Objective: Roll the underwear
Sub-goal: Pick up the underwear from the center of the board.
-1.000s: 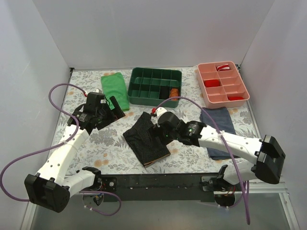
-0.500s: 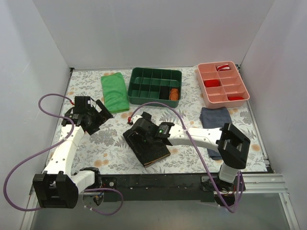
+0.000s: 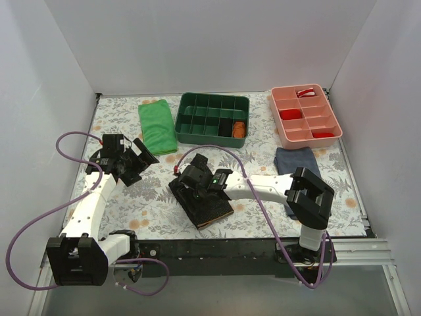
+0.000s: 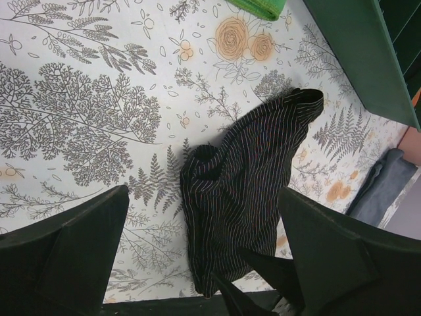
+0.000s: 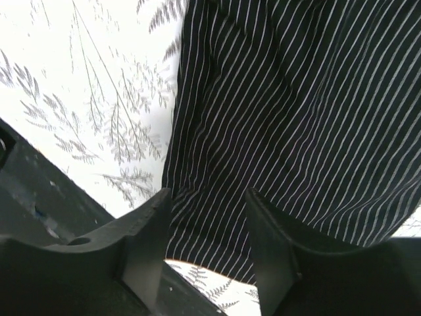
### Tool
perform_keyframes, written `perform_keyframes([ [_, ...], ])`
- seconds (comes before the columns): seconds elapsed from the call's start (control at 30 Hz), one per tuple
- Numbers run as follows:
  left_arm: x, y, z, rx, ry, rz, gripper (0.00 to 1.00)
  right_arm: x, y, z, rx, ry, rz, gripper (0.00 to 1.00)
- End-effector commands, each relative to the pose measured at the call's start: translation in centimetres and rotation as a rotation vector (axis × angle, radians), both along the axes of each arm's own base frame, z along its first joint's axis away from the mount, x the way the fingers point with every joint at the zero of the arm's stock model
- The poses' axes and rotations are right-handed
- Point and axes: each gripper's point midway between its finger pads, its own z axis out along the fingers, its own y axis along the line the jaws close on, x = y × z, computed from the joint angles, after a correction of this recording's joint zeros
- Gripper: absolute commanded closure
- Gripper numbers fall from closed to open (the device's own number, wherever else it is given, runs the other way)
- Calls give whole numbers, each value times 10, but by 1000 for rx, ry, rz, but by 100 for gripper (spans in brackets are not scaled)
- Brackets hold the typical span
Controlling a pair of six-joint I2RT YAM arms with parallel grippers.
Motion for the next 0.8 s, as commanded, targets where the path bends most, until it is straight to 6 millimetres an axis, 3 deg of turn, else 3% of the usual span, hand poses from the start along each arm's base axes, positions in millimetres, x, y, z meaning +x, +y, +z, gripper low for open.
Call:
perform_keyframes([
  [0.0,-1,-6,4,-27,-31,-35,2,-14,-2,8,50,46,19,46],
  [0.3,-6,-12,3,-54,-37,-64,2,-32,-5,1,67,90,61,45],
  [0.43,-6,-16,5,-72,-47,-78,2,-35,-2,4,67,82,71,47],
  [0.5,-7,-17,6,-78,-49,-86,2,-36,-1,7,69,71,69,42],
  [0.63,-7,-18,5,-76,-48,-94,2,-34,-2,12,76,46,57,41],
  [0.77,-8,-19,4,-83,-44,-97,2,-36,-7,7,50,54,59,41],
])
